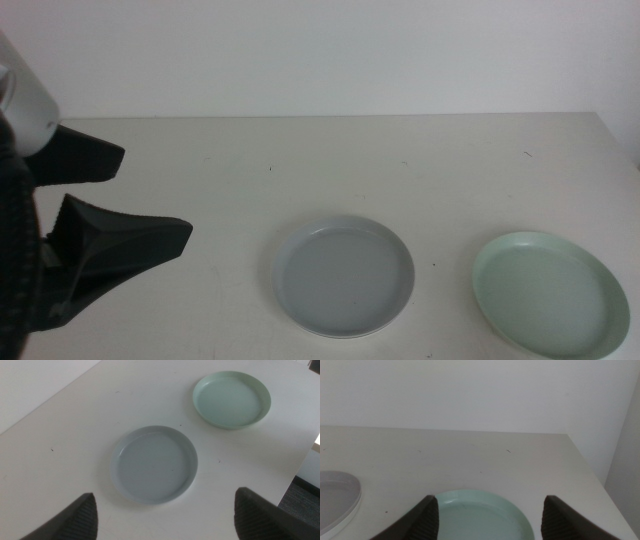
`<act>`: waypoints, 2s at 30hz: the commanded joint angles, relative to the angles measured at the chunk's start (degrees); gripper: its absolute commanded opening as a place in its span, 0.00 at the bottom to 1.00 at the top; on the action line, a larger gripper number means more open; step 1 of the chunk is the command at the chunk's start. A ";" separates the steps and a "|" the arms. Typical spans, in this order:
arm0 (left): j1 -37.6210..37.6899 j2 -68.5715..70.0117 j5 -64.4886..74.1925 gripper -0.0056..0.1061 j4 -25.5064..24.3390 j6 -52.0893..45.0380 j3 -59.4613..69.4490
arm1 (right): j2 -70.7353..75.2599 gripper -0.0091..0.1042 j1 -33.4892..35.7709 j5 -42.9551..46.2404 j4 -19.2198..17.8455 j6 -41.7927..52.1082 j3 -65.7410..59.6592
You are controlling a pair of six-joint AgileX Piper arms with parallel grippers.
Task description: Stack the three bowls on top of each other.
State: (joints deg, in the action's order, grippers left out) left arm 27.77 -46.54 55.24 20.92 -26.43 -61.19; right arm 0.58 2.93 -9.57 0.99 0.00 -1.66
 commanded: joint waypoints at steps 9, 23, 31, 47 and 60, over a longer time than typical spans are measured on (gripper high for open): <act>0.26 0.39 -3.55 0.99 1.85 0.00 -1.90 | -3.71 0.54 -0.38 -0.03 1.48 0.52 10.73; 0.26 0.39 -3.55 0.99 1.80 0.00 -1.90 | -30.42 0.54 -0.38 -33.70 1.69 0.00 44.38; 0.26 0.39 -3.55 0.99 1.80 0.00 -1.90 | -48.45 0.54 -0.38 -57.14 2.33 -7.73 64.01; 0.26 0.39 -3.55 0.99 1.68 0.00 -1.90 | -64.11 0.54 -0.49 -55.19 1.63 -9.71 66.09; 0.26 0.39 -3.55 0.99 1.68 0.00 -1.90 | -76.23 0.54 -6.21 -48.77 -3.17 -9.71 63.00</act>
State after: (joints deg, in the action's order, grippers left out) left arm 27.77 -46.54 55.24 20.92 -26.43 -61.19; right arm -75.63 -2.68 -60.22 -0.68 -10.20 60.20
